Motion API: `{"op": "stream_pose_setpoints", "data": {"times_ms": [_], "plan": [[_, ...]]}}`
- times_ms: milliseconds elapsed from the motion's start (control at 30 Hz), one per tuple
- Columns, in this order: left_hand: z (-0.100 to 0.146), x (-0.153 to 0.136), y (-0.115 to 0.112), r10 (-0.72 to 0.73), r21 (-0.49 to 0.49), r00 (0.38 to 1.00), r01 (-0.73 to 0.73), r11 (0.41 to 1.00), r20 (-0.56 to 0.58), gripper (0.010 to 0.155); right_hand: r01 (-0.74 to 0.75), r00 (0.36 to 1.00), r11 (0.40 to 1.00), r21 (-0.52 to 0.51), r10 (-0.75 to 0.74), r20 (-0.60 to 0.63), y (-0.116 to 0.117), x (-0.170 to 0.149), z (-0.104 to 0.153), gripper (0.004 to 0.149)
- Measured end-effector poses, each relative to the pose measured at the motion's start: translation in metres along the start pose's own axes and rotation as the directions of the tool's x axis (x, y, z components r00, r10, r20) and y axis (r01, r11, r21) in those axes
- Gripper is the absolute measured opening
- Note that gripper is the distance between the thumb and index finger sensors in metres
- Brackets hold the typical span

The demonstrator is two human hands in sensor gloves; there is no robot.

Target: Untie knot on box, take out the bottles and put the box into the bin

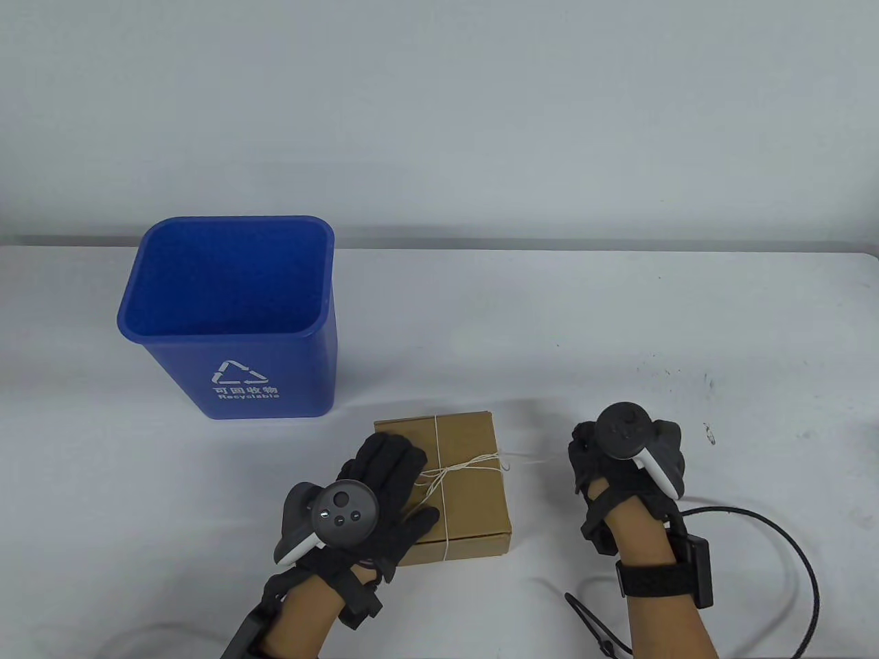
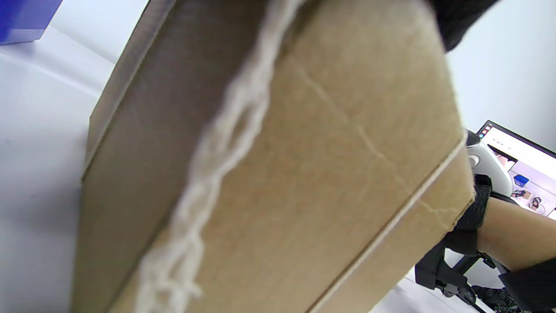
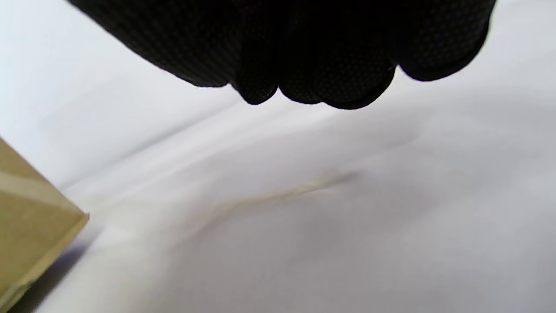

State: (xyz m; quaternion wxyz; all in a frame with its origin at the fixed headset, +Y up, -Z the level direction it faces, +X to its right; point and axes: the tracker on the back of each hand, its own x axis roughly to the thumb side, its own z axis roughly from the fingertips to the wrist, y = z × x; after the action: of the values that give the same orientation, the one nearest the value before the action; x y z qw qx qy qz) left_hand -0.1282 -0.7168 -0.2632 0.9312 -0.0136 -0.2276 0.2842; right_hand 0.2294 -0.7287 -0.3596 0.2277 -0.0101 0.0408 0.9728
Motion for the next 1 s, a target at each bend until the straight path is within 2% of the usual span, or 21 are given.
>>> {"op": "stream_pose_setpoints", "data": {"times_ms": [67,133,300,433,500,600,733,1000], "plan": [[0.000,0.000,0.000,0.001,-0.001,1.000,-0.001,1.000,0.001,0.083,0.010,1.000,1.000,-0.025,-0.009,0.015,-0.005,0.001,0.003,0.048],[0.000,0.000,0.000,0.001,-0.003,1.000,-0.001,1.000,0.000,0.083,0.025,0.996,1.000,0.006,-0.025,0.084,-0.007,0.009,0.007,0.050],[0.000,0.000,0.000,0.003,-0.005,1.000,-0.003,1.000,0.001,0.083,-0.034,0.957,0.969,0.245,-0.039,0.288,0.010,0.043,0.017,0.061],[0.000,-0.001,0.001,0.003,-0.005,1.000,-0.003,1.000,0.001,0.083,-0.121,0.935,0.966,0.230,0.033,0.353,0.030,0.063,0.022,0.064],[0.000,-0.001,0.001,0.005,-0.004,1.000,-0.005,1.000,0.001,0.083,-0.109,0.927,0.978,0.177,0.036,0.373,0.037,0.067,0.021,0.062],[0.000,-0.001,0.001,0.005,-0.004,1.000,-0.005,1.000,-0.002,0.083,-0.052,0.918,0.984,0.171,-0.021,0.397,0.042,0.070,0.020,0.054],[0.001,-0.001,0.001,0.006,-0.004,1.000,-0.006,1.000,-0.002,0.083,-0.093,0.922,0.984,0.151,0.028,0.385,0.037,0.070,0.021,0.039],[0.001,-0.001,0.001,0.007,-0.004,1.000,-0.007,1.000,-0.002,0.083,-0.004,0.937,0.993,0.119,-0.038,0.346,0.016,0.057,0.021,0.040]]}}
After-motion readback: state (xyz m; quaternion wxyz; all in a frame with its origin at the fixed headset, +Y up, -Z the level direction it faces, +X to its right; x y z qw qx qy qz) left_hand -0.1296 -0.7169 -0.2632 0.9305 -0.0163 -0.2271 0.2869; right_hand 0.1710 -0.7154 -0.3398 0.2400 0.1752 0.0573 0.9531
